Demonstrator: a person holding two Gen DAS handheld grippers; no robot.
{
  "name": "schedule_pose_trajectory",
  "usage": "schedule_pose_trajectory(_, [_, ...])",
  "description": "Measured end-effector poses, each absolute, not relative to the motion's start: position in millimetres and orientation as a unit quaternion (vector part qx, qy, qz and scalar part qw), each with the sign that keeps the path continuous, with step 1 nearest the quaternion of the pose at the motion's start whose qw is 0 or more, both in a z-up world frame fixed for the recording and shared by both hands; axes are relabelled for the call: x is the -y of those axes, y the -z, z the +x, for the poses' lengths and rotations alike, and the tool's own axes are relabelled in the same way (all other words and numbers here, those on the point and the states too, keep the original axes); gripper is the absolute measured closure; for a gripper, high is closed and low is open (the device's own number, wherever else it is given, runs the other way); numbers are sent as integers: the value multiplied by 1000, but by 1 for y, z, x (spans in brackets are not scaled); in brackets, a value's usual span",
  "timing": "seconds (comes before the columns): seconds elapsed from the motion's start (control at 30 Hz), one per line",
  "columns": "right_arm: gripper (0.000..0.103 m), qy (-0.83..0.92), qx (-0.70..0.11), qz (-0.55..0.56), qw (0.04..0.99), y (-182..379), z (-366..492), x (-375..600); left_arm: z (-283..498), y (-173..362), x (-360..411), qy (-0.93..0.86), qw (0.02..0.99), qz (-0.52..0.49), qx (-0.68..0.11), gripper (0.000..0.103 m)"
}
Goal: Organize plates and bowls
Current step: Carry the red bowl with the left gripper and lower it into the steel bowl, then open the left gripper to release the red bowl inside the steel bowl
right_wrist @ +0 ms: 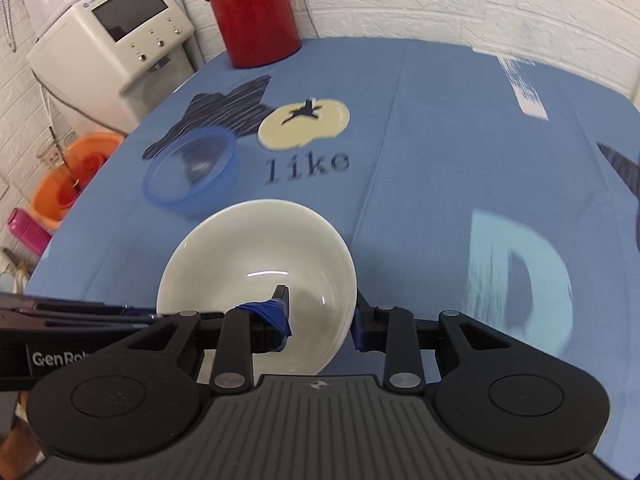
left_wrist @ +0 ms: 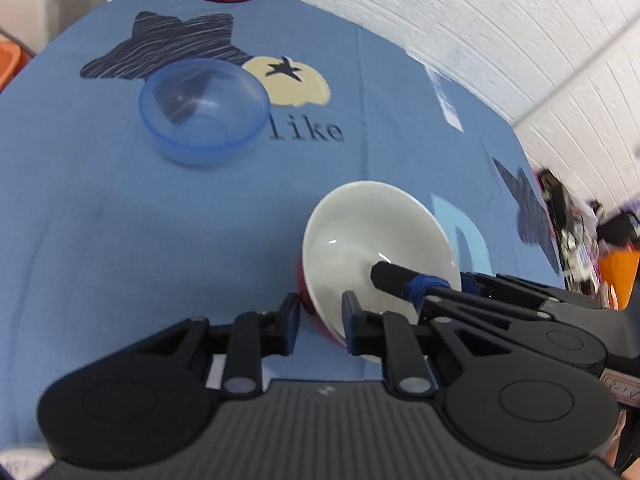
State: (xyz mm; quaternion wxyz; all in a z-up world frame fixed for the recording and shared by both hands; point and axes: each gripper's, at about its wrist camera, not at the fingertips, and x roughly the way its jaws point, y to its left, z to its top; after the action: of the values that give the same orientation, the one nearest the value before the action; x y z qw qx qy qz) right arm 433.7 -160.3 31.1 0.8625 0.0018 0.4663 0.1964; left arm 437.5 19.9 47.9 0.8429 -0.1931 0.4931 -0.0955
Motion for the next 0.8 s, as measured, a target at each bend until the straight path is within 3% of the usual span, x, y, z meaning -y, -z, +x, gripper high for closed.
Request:
schedule_pose_trajectory(0.3, [82, -162, -457, -12, 875, -76, 289, 195, 313, -87, 26, 171, 842, -135, -493, 88])
schedule_pose_trajectory(0.73, [83, -128, -496, 6, 859, -19, 228, 218, 261, -31, 55, 194, 823, -101, -525, 89])
schedule_pose_trajectory(0.8, [83, -127, -492, 6, 861, -20, 228, 219, 262, -32, 54, 196, 822, -99, -525, 85])
